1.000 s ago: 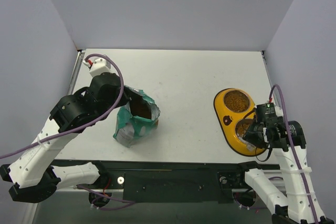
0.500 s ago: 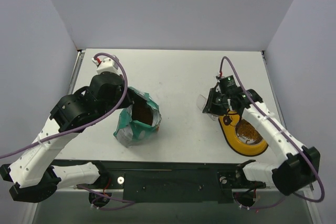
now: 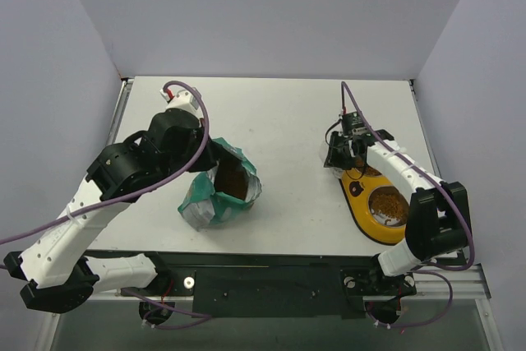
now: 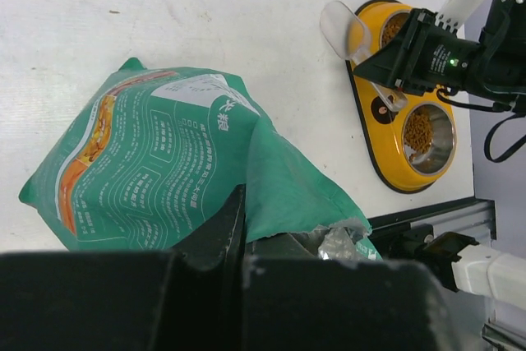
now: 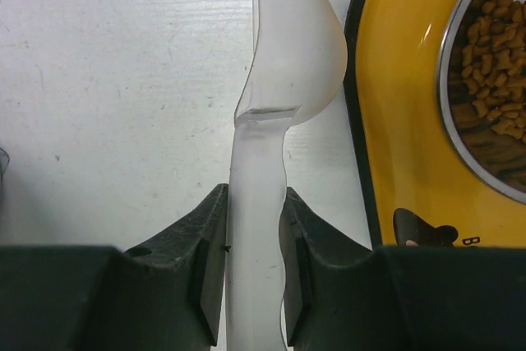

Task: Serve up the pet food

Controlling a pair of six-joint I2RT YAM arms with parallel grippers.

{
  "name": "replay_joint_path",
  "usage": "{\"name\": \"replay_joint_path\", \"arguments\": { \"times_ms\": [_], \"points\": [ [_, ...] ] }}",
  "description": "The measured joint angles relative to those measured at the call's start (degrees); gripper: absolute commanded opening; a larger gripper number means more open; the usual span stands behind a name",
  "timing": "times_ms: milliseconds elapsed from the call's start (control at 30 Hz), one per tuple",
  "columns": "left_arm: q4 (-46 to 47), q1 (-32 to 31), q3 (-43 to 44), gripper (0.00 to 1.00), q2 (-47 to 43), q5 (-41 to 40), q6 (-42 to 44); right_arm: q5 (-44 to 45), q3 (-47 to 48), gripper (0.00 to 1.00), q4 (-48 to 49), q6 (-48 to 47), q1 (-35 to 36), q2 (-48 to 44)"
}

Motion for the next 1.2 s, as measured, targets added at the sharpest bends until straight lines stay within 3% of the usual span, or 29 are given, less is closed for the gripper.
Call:
{"name": "replay_joint_path", "arguments": {
  "times_ms": [33,333,433,600,800,900,1033,1200],
  "points": [
    [0.0,0.0,0.1,0.0,0.2,0.7,0.2,0.2,-0.3,0.29,0.5,-0.5,-0.2,0.0],
    [0.0,0.0,0.7,0.0,2.0,6.3,0.9,4.2,-0.6,0.51,-0.7,-2.9,0.8,5.5],
    [0.0,0.0,0.8,0.0,2.4,8.3,1.5,7.7,0.0,0.65,-4.2,-3.8,2.3,5.5],
    [0.0,0.0,0.9,0.0,2.8,11.1,3.4,12.9,3.5,0.66,-10.0,-3.0,9.9,-0.4],
    [0.0,0.0,0.9,0.0,2.8,12.3,4.1,15.5,6.7,0.63,-11.8,6.7,26.1,-22.6],
    [0.0,0.1,0.9,0.0,2.8,12.7,4.0,16.7,11.1,0.62,-10.4,10.1,35.3,-28.0],
    [0.0,0.2,0.8,0.0,2.8,12.8,3.5,18.4,17.3,0.62,-7.8,13.0,42.3,-27.7],
    [-0.6,0.2,1.1,0.0,3.0,12.7,2.3,21.1,24.0,0.61,-7.3,12.5,48.2,-17.5]
  ]
}}
